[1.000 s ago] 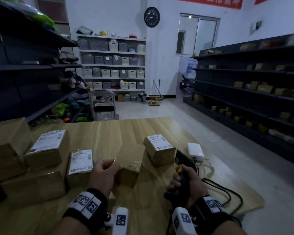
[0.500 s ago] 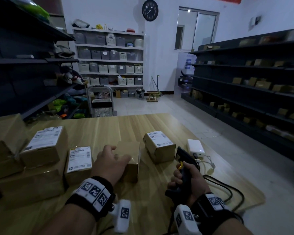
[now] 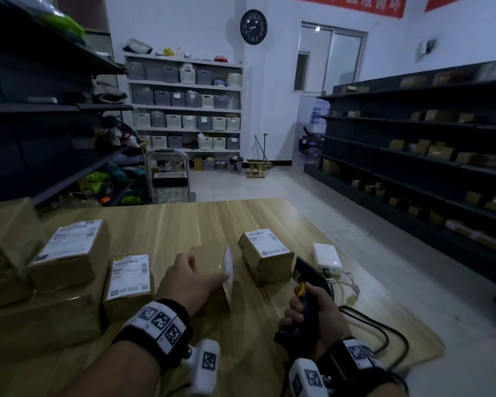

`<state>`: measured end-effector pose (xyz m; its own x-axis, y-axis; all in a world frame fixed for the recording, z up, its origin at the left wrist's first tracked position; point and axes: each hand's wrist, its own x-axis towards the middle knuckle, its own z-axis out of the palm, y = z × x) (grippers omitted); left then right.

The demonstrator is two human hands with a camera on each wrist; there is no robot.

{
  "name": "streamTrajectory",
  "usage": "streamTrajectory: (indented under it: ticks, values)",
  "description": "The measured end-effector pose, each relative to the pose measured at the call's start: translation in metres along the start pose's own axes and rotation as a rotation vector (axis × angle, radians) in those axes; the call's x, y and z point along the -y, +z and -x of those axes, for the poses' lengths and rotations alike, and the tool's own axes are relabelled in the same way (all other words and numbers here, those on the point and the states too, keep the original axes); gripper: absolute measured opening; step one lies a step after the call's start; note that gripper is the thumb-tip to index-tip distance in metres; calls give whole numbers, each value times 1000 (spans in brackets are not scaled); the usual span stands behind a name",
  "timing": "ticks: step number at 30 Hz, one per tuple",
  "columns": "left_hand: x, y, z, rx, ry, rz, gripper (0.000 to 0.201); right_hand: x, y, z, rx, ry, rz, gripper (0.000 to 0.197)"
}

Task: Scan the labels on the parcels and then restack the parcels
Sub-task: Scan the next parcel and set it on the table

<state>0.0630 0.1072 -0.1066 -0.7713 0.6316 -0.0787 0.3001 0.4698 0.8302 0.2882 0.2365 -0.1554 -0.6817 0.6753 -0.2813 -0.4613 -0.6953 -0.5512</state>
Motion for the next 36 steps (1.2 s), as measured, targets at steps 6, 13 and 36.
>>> streamTrajectory:
  ticks: [6, 13, 36]
  values:
    - [16, 0, 4, -38, -14, 578, 114, 1, 1, 1, -4, -5, 18, 22]
    - [40, 11, -2, -14, -71, 867, 93, 1, 0, 1, -6, -3, 31, 22]
    - [66, 15, -14, 132, -29, 1097, 55, 1, 9, 8, -42, 2, 38, 29]
